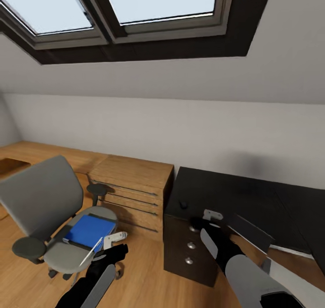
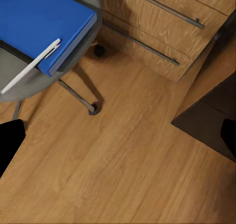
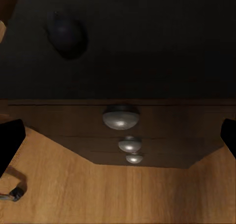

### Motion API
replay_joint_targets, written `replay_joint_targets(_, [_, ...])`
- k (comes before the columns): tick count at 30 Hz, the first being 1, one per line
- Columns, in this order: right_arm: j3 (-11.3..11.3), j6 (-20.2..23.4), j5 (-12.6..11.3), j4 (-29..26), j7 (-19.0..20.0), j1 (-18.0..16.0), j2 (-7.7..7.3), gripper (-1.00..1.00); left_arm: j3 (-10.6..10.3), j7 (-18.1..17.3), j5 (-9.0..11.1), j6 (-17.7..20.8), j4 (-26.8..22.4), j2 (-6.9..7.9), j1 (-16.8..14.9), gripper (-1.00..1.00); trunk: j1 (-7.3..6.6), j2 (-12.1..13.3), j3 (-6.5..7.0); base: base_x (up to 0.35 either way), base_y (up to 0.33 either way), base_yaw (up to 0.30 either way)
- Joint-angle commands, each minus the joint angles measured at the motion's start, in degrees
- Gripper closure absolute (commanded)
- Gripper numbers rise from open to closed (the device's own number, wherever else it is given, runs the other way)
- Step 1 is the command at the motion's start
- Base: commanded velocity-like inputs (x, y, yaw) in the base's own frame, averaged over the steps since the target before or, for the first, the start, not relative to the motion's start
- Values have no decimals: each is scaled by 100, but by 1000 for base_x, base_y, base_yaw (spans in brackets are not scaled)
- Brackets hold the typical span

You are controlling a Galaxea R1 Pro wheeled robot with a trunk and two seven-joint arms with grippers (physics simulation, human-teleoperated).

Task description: In the bedroom, organize the workspace by keeping the computer under the desk, ensuring the monitor is on the desk, placing the keyboard on the desk next to the monitor, placing the mouse on the desk next to the keyboard, moving the folder from the swivel chair onto the desk next to the mouse, stacking the notebook on top of the folder with the pen on top of the notebook, and positioning the swivel chair next to the desk.

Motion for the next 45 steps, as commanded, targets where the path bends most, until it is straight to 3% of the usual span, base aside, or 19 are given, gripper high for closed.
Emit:
replay_joint_targets(1, [48,30,-39,-13,-53,-2,-6,-100,-27,50,38,10,-3,6,-9,-100,4,-6,-9,308,0,279])
replay_joint_targets(3, [48,30,-8,-12,-53,-2,-7,-100,-32,48,39,10,22,6,-10,-100,4,-6,-9,314,0,279])
replay_joint_targets(4, [52,30,192,-12,-48,-1,-8,-100,-43,44,32,10,111,2,-10,-100,4,-6,-9,316,0,93])
replay_joint_targets(9, [50,23,559,-12,-45,5,-13,-100,-46,46,29,10,134,-1,-10,-100,4,-6,-9,299,0,37])
replay_joint_targets(13, [49,18,698,-6,-44,9,-15,-100,-46,43,30,10,142,-3,-10,-100,4,-6,-9,296,0,6])
replay_joint_targets(29, [81,12,729,39,-35,22,-26,-100,-77,34,32,10,245,-3,-10,-100,4,-6,-9,159,69,0])
replay_joint_targets(33, [230,19,729,51,-32,24,-39,-100,-324,57,20,4,260,3,-7,-100,4,-6,-9,30,17,0])
replay_joint_targets(37, [258,15,737,63,289,24,-53,-100,-368,49,13,2,262,4,-10,-100,4,-6,-9,217,37,0])
replay_joint_targets(42, [257,-84,738,296,820,24,-259,-100,-379,31,13,-7,241,7,-10,-100,4,-6,-9,96,10,0])
replay_joint_targets(45, [252,-150,738,431,871,18,-302,-100,-380,27,14,-13,227,12,-10,-100,4,-6,-9,21,2,0])
